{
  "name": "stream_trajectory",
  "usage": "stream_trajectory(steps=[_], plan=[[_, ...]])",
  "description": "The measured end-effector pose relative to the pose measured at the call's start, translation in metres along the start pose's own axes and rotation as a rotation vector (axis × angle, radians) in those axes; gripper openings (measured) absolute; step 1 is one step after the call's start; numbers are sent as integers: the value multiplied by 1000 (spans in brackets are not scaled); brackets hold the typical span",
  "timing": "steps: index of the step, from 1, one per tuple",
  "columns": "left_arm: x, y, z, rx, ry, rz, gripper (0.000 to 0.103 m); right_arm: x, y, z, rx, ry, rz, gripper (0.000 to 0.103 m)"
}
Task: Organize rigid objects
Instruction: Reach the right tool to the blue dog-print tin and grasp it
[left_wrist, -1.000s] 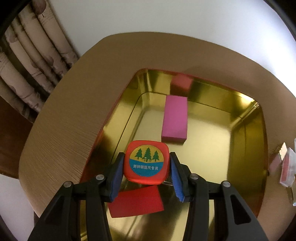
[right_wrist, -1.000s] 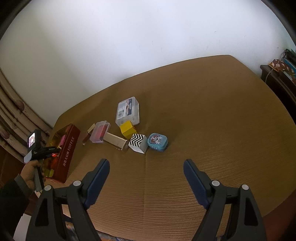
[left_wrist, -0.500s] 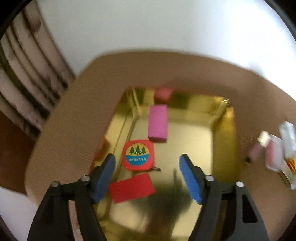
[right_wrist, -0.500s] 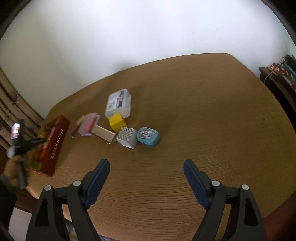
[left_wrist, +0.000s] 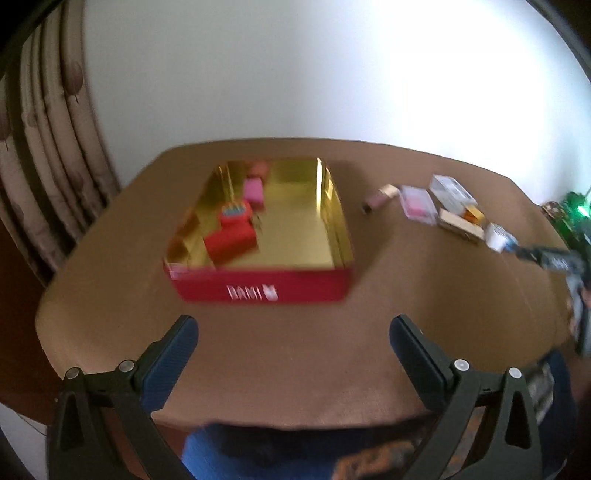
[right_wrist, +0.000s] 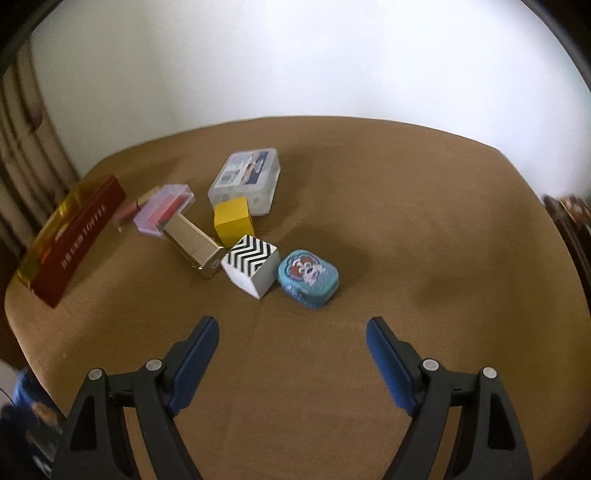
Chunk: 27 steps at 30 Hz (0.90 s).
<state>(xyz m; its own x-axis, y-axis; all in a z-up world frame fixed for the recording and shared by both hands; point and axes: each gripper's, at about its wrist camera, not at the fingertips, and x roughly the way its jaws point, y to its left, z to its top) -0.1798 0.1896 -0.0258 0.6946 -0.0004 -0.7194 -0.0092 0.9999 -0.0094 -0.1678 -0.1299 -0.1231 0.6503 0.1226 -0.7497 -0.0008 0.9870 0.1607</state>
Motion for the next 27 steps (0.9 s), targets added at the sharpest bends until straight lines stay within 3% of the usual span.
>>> stream_trajectory(steps=[11,13,14,15,18,20,27], plan=[[3,0,-1,-47,-11,-54,102,54,-15,28,-263,56,51,81],[3,2,0,-59,-10,-44,102,55,-19,33,-265,34,73,66],[5,2,1,-68,-7,-42,102,54,-21,33,-268,30,76,44],[6,2,1,-74,-2,-39,102,52,-24,35,-263,21,82,30],[8,-1,4,-90,7,-44,102,48,-28,32,-254,19,102,31],[8,-5,6,-93,4,-53,102,41,-26,26,-273,10,68,31],[-1,-21,10,-72,-46,-52,102,-5,-33,25,-159,-62,-1,31]])
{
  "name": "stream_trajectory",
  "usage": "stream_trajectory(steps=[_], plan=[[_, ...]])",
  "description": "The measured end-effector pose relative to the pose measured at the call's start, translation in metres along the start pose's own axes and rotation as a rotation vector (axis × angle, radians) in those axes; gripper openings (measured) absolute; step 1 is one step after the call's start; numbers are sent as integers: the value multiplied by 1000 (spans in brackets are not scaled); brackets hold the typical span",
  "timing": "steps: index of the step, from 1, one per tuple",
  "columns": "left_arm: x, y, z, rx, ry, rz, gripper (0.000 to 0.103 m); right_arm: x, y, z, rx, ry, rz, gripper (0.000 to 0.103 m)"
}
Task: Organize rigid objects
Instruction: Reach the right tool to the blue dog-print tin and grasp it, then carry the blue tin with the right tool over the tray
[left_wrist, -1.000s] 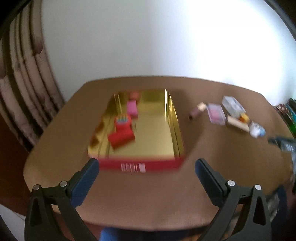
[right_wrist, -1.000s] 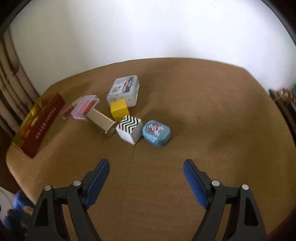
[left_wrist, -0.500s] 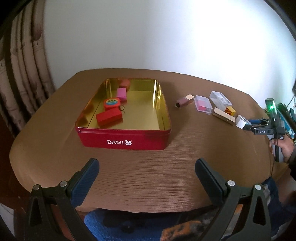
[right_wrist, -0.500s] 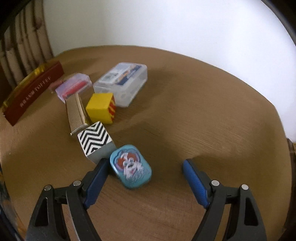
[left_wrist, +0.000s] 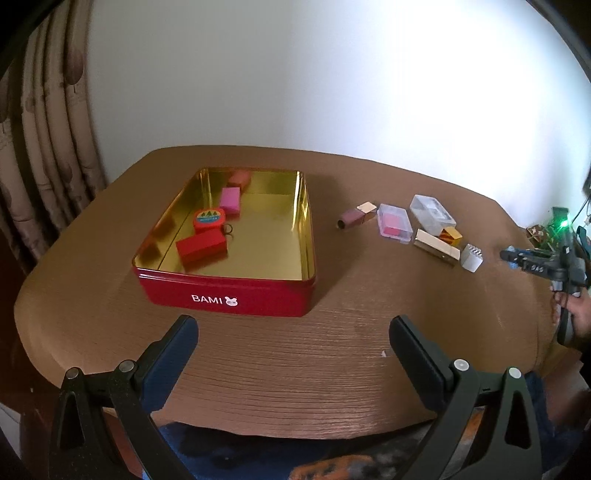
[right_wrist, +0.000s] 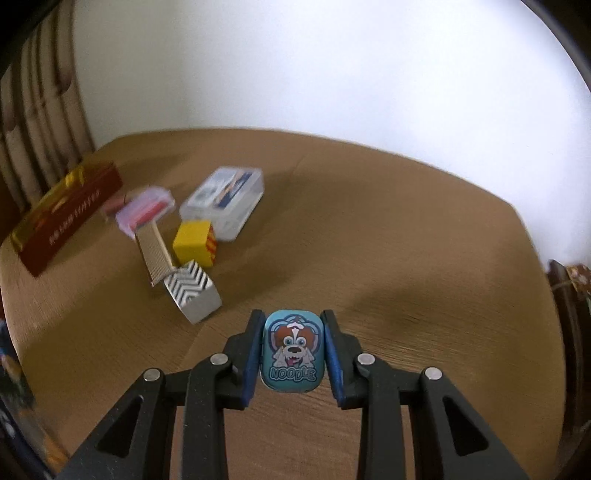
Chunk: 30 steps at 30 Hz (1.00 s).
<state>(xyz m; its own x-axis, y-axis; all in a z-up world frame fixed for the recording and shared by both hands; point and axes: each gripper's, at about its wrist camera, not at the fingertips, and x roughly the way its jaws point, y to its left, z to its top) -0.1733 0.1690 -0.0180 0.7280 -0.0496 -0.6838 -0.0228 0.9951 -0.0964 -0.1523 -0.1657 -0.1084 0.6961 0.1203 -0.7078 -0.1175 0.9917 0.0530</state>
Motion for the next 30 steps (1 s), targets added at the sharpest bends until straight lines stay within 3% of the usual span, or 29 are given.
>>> stream_trajectory(steps=[5,15,23,30], plan=[[-9,5,-4,18,-15,83,102,-44,7,29,37,-57,-50,31],[-32,36,-4,-125,-70,35,102,-127,71,131,-5,-194,-106,31],[-33,47,-6,-172,-66,72,102,-151,145,204,-77,-234,-83,31],[-32,56,-6,-199,-53,102,102,-147,223,244,-138,-229,-55,31]])
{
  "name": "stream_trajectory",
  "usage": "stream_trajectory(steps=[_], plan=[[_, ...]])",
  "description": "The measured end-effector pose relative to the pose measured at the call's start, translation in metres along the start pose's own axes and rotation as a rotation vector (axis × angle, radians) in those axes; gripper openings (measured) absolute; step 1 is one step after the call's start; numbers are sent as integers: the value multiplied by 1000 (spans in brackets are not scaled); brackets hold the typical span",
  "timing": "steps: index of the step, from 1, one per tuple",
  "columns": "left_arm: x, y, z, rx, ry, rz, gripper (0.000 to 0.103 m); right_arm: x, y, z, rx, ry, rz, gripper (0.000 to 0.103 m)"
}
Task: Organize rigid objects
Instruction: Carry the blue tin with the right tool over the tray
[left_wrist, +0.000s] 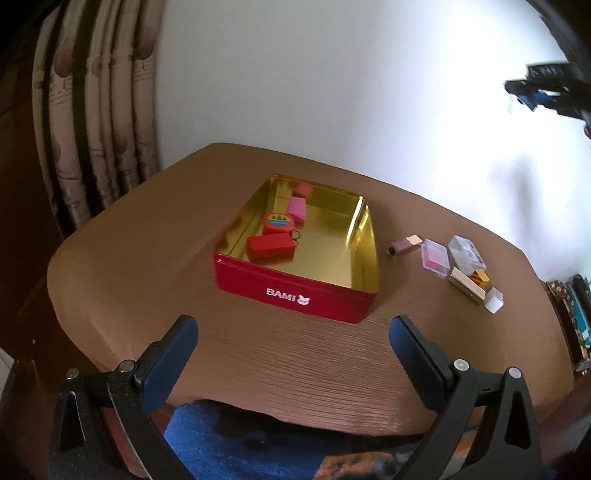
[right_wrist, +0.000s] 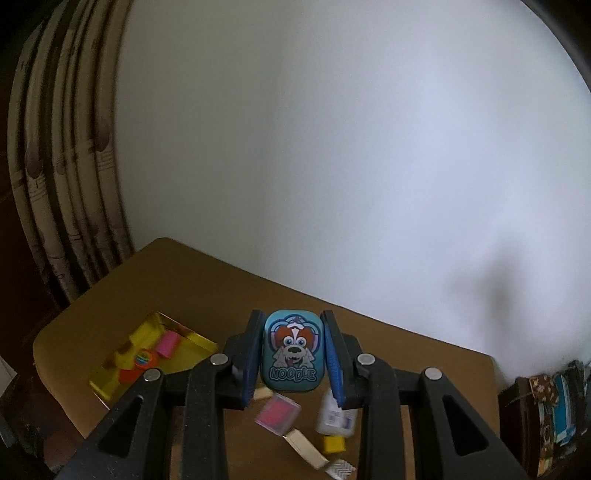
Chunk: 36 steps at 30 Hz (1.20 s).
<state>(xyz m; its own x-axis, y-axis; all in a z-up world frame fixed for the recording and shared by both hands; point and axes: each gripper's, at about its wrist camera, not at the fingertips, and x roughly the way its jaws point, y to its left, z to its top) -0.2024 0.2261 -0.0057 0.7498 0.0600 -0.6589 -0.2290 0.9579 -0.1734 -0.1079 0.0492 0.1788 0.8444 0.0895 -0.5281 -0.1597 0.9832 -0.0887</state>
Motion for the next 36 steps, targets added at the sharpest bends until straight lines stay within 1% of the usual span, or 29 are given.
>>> stream_trajectory(steps=[2,6,8,9,14,18,22,25,30,32,36], plan=[[-1,5,2,-18,-8,17,102,5,20,8,-14,6,12,31],[3,16,4,-61,1,84,102,23,69,16,-35,35,55,31],[4,23,5,-97,12,94,102,34,92,16,-40,53,79,31],[4,25,5,-106,13,95,102,41,107,14,-50,63,89,31],[9,33,4,-139,41,103,102,69,158,-4,-71,109,146,31],[12,39,5,-168,52,100,102,97,187,-21,-68,166,179,31],[15,45,5,-195,61,101,102,113,203,-36,-80,196,191,31],[18,47,5,-209,71,111,102,123,203,-49,-60,225,204,31],[21,52,4,-230,84,127,102,136,210,-71,-89,246,196,31],[20,54,4,-234,79,146,102,139,208,-80,-91,264,205,31],[23,55,3,-245,83,152,102,147,213,-103,-103,284,218,31]])
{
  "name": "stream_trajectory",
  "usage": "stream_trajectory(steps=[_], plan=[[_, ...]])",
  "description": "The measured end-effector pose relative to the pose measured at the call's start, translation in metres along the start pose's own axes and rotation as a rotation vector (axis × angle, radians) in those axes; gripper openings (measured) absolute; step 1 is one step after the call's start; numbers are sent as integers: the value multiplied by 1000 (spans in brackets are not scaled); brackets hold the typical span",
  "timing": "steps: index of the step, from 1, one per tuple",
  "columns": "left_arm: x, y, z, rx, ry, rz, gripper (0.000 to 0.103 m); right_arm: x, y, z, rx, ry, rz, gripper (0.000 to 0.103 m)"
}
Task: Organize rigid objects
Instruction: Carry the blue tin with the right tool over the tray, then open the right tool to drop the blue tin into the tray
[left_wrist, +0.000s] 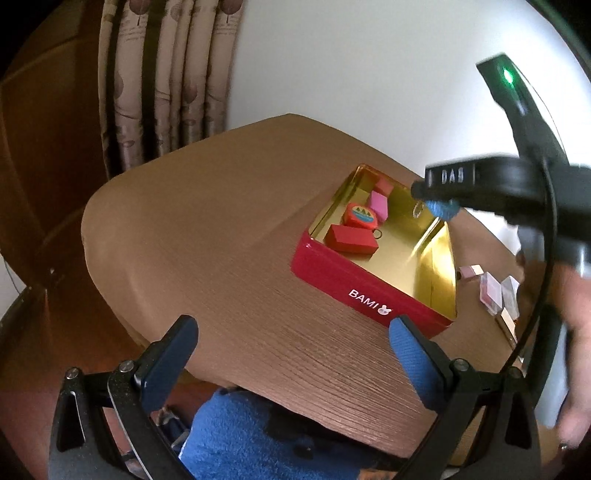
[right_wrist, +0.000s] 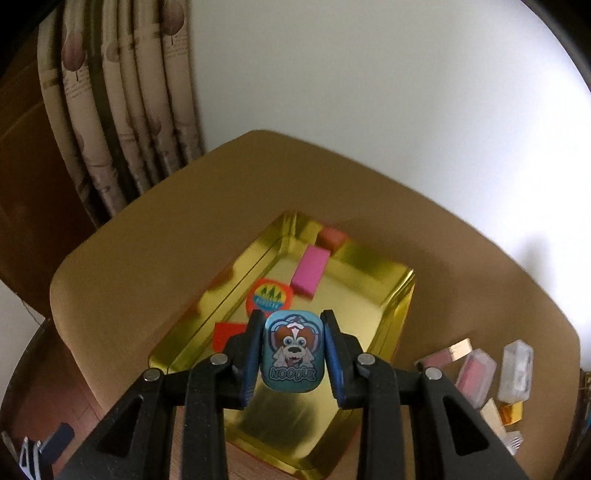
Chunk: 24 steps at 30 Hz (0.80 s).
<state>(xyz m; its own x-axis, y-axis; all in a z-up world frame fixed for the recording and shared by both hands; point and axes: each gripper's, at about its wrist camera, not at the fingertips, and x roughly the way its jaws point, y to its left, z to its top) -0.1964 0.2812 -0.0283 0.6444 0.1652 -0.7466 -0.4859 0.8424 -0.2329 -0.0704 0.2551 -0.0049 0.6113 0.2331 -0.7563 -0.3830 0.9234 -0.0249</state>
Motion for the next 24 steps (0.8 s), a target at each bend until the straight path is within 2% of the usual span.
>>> stream_trajectory(steps=[4,12,24], plan=[[4,-2,-1,3,10,4,102,12,1,-16,-3,25,14,31],[10,1,-4,-5,36,-3,102,26,9,-25,-31,44,14,31],[11,-1,-7,-16,52,-8,102,59,11,-57,33,123,134,31]])
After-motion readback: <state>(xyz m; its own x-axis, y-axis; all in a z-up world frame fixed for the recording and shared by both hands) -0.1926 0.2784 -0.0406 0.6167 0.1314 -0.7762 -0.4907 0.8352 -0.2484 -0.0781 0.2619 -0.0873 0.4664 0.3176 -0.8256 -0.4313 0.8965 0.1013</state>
